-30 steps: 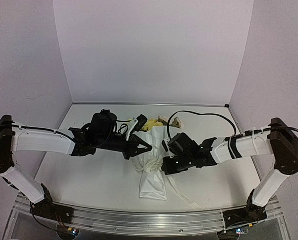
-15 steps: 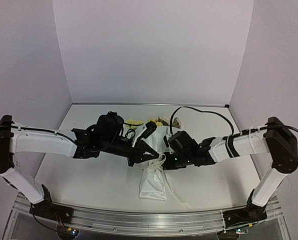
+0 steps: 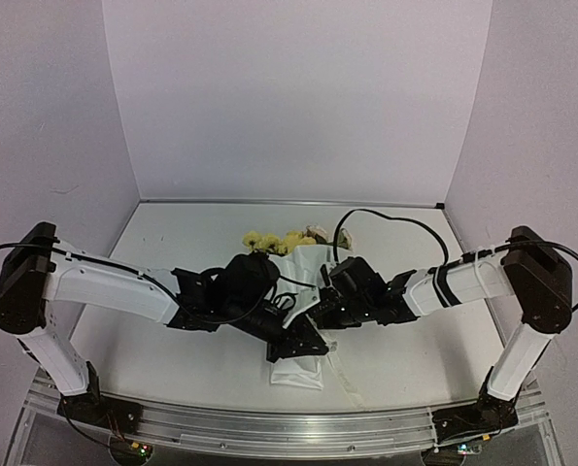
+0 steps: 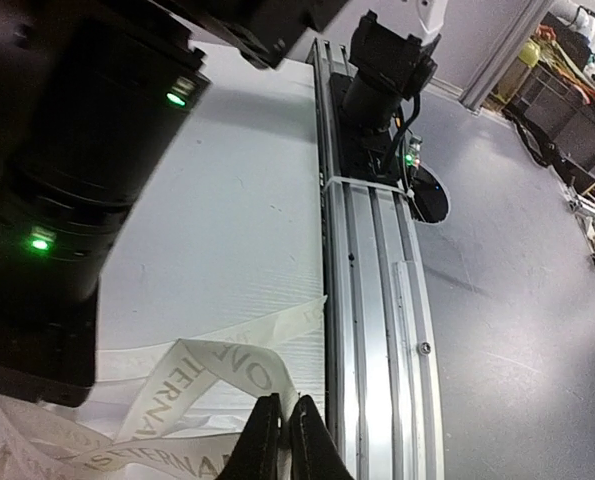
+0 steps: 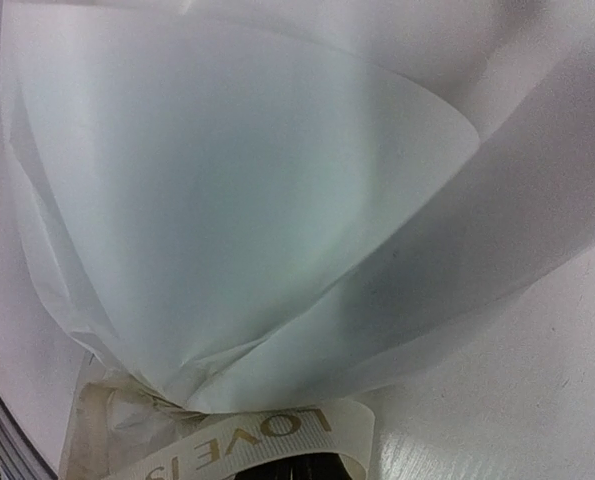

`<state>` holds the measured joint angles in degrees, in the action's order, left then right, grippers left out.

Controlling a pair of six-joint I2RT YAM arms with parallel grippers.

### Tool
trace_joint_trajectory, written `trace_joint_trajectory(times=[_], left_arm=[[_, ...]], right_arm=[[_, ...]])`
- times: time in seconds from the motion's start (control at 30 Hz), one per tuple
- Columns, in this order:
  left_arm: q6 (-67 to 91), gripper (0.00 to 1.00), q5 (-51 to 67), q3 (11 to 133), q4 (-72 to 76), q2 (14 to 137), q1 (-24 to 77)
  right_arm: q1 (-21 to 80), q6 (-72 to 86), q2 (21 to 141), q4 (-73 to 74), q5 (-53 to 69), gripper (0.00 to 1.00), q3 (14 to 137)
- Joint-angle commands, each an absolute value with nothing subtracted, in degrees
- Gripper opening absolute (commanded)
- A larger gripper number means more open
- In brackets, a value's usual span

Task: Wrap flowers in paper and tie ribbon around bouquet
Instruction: Cross the half-tied ribbon over the folded bouquet.

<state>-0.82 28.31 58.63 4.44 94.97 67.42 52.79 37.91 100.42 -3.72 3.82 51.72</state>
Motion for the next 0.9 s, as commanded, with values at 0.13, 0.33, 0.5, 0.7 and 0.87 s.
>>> trace_joint_trajectory(times=[0.13, 0.33, 0.5, 0.7, 0.87], left_arm=[[-0.6, 0.34, 20.3, 62.1, 3.2, 95.4, 68.7], [2.8, 0.59, 15.3, 59.0, 7.0, 89.6, 68.1], [7.4, 0.57, 13.3, 56.5, 8.6, 86.5, 64.5], [12.7, 0.35, 10.0, 56.6, 4.4, 88.0, 56.4], [11.9, 0.19, 10.6, 61.0, -1.9, 93.3, 55.0]], right_arm=[[52.6, 35.9, 100.7, -7.7, 5.4, 0.0, 51.4], [52.6, 35.6, 100.4, -8.4, 6.2, 0.0, 51.0], [52.6, 35.3, 100.0, -9.0, 6.5, 0.0, 50.7], [52.6, 35.9, 99.9, -13.2, 7.5, 0.0, 49.6], [52.7, 35.9, 99.7, -17.2, 8.7, 0.0, 48.9]])
